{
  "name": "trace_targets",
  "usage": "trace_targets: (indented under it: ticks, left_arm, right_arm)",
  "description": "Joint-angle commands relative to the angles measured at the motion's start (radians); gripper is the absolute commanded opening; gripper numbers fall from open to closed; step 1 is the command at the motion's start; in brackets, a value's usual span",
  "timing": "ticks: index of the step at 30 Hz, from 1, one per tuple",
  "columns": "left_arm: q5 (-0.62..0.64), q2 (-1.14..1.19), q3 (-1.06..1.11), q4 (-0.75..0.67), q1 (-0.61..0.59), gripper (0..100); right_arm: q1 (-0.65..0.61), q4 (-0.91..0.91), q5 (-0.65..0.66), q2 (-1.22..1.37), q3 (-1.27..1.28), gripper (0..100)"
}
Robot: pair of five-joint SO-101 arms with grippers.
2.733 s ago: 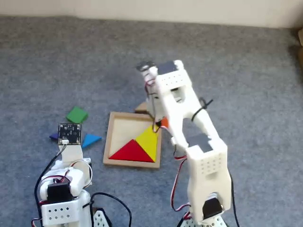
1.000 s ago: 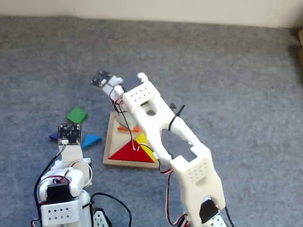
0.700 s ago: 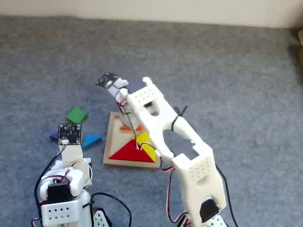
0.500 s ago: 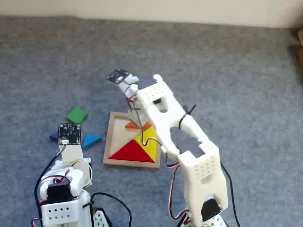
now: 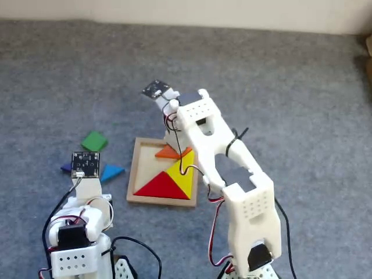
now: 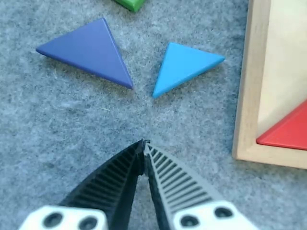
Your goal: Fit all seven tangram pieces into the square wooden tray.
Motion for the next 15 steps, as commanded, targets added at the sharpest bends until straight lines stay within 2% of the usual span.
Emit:
trace_targets:
  ticks: [1,15]
  left_arm:
    - [0.011,-0.033,0.019,0.005,-0.012,1]
    - [0.011,-0.033,0.019,0.005,-0.012,1]
  right_arm:
    - [0.044,-0.004,-0.003,-0.022,0.015,0.5]
    - [0.076,0.053,-0.009,-0.127,0.018,0.5]
